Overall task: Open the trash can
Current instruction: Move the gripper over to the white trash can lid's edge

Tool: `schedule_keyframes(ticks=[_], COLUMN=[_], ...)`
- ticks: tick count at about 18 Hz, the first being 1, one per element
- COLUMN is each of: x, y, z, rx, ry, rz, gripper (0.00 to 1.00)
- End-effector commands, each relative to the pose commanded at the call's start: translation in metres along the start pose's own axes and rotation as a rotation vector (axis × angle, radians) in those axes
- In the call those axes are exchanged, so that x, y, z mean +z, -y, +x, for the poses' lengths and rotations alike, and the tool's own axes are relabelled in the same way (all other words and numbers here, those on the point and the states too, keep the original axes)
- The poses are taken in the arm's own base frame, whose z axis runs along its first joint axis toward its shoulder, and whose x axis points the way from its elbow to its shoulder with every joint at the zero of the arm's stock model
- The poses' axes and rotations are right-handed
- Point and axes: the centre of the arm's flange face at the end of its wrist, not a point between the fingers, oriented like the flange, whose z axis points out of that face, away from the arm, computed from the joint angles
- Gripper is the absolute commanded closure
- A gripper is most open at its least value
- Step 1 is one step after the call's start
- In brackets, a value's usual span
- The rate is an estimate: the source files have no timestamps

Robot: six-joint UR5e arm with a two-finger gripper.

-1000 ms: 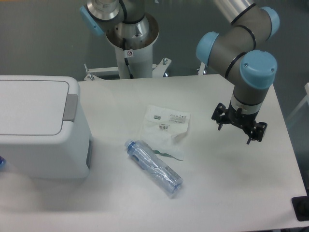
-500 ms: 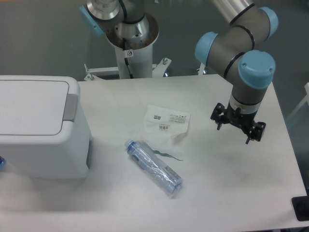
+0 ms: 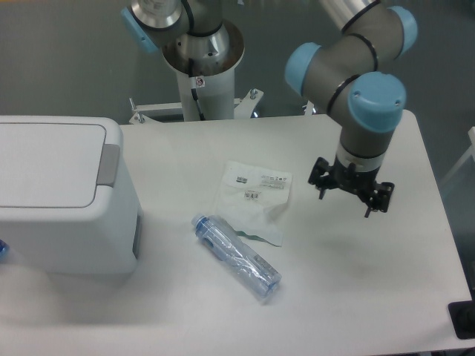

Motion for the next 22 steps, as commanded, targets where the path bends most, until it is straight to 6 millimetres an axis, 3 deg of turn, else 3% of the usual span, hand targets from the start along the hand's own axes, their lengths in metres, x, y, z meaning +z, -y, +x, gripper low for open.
schedule_keyframes(ticks=[4, 12, 18, 22], x=[-0.012, -0.049, -0.072, -0.108], y=[0.020, 0.065, 0.082, 0.084], z=[0.034, 0.089, 0.132, 0.151], rx=[-0.029, -0.316, -0.364, -0.392], ry=[0.000, -0.153, -0.210, -0.231], rz=[0.015, 0.212, 0.228, 0.286], gripper=[0.00, 0.00, 0.00, 0.00])
